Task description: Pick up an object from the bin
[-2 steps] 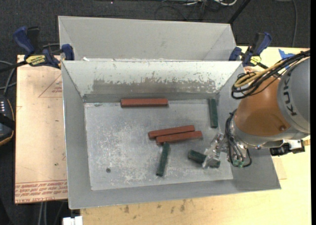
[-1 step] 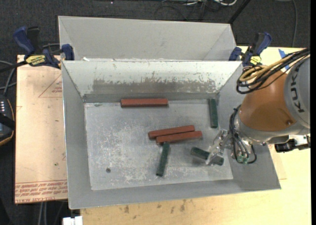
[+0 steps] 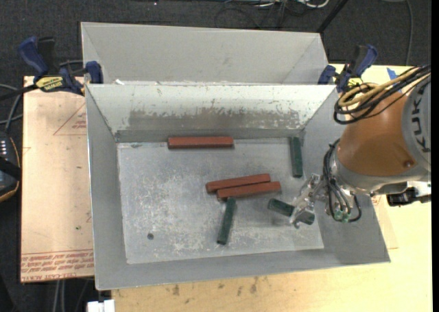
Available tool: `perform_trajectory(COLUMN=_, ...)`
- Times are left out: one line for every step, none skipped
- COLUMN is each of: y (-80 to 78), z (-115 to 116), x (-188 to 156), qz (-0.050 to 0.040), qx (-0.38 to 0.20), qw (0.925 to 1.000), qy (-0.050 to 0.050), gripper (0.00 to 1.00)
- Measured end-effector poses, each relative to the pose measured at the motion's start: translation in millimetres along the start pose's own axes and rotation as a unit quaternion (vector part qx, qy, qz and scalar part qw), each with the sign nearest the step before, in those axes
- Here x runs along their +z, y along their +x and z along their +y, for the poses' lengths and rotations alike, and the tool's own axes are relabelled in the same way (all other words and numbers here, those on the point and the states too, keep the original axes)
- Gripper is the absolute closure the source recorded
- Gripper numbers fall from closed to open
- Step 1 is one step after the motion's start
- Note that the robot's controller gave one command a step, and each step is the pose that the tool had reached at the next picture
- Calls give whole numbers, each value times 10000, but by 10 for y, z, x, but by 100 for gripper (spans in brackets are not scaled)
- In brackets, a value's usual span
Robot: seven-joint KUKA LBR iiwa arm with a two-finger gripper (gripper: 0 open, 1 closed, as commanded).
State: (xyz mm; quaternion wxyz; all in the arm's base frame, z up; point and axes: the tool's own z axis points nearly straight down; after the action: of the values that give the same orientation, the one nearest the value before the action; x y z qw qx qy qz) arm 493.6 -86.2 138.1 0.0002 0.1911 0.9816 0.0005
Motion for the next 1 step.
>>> perform_trajectory(y=-8, z=2, x=-144, qz=-12, qx=-1, qw=10000, qy=-3, gripper=100)
